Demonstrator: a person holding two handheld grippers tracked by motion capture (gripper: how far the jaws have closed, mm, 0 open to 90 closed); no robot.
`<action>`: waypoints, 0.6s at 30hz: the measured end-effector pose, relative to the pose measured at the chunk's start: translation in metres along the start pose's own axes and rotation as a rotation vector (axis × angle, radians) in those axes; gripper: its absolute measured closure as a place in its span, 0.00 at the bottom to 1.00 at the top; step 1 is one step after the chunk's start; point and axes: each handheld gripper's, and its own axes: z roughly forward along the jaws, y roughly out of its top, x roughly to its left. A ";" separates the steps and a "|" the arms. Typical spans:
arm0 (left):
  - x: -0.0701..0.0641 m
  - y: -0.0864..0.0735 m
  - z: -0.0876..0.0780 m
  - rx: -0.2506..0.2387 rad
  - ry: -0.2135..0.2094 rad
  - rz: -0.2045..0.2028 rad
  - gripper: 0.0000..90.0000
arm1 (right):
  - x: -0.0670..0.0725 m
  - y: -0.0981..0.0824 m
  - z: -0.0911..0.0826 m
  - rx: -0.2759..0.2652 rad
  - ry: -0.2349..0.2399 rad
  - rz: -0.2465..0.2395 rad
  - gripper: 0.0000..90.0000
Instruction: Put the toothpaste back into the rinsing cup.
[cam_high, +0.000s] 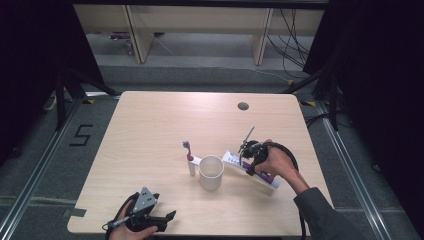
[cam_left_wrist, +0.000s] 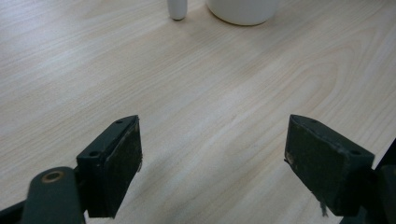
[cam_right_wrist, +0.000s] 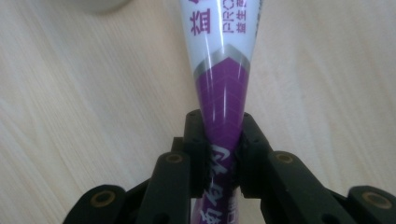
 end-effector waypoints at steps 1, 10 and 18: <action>0.000 0.000 -0.001 0.003 -0.005 0.000 0.21 | -0.002 -0.001 -0.005 -0.024 0.009 -0.005 0.86; 0.001 0.000 0.000 0.005 0.008 -0.005 0.21 | -0.005 -0.007 -0.032 -0.253 -0.004 0.048 0.86; 0.000 0.000 0.001 -0.025 -0.001 -0.030 0.21 | -0.007 -0.007 -0.043 -0.482 -0.029 0.071 0.86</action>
